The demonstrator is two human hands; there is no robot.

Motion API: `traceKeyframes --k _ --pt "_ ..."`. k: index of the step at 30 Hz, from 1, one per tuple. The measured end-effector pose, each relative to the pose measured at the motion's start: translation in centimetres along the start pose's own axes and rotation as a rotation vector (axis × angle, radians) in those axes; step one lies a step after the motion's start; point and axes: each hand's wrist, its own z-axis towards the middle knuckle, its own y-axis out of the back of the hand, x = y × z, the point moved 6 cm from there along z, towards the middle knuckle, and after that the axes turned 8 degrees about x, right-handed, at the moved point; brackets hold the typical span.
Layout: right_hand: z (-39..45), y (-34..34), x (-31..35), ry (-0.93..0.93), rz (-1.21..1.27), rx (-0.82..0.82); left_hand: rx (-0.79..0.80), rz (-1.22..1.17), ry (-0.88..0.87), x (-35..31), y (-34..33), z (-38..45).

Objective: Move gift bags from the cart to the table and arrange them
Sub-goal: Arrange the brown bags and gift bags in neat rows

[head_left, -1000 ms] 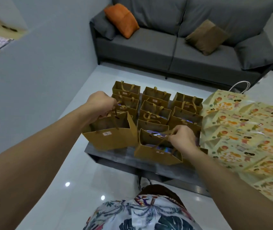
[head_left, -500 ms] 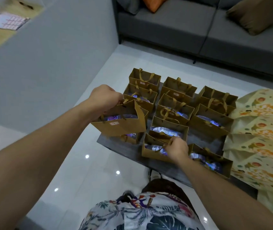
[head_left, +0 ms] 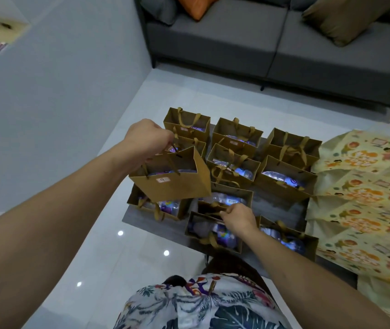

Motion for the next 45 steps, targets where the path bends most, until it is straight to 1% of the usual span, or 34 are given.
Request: traceKeyframes --k 4,8,14,20,25,29,31,34,35,37,42,45 --pt "1.1 1.5 -0.9 -0.001 -0.021 0.023 -0.009 -0.007 -0.004 -2.2 -0.2 0.8" --pt "2.1 3.5 -1.6 -0.022 0.025 -0.029 -0.018 -0.04 -0.032 -4.3 -0.3 1.8" --pt "2.4 3.2 -1.4 -0.034 0.041 -0.035 0.021 -0.066 -0.099 -7.1 -0.7 4.5" --pt "3.1 3.3 -0.9 -0.056 -0.03 -0.067 0.092 -0.107 -0.174 -8.0 -1.0 6.7" --pt "6.6 3.3 0.6 0.021 -0.208 -0.067 0.102 -0.104 -0.188 -9.5 -2.2 8.4" --pt "10.6 3.1 2.5 0.19 -0.418 -0.111 0.078 -0.088 -0.17 -10.3 -2.8 10.8" --pt "12.5 2.5 2.7 0.248 -0.479 -0.062 0.058 -0.07 -0.166 -11.0 -3.2 11.8" --pt "14.4 1.8 2.0 0.214 -0.559 0.081 0.046 -0.055 -0.162 -12.2 -4.2 12.8" --pt "14.9 1.7 1.8 0.207 -0.574 0.103 0.044 -0.049 -0.162 -12.5 -4.6 13.0" --pt "15.4 2.0 1.4 0.209 -0.575 0.08 0.038 -0.046 -0.169 -13.0 -5.2 13.5" --pt "15.6 3.1 1.1 0.239 -0.477 -0.021 0.051 -0.031 -0.157 -13.9 -6.5 14.5" --pt "15.4 3.6 0.9 0.248 -0.451 -0.008 0.062 -0.05 -0.154 -14.7 -7.3 14.8"
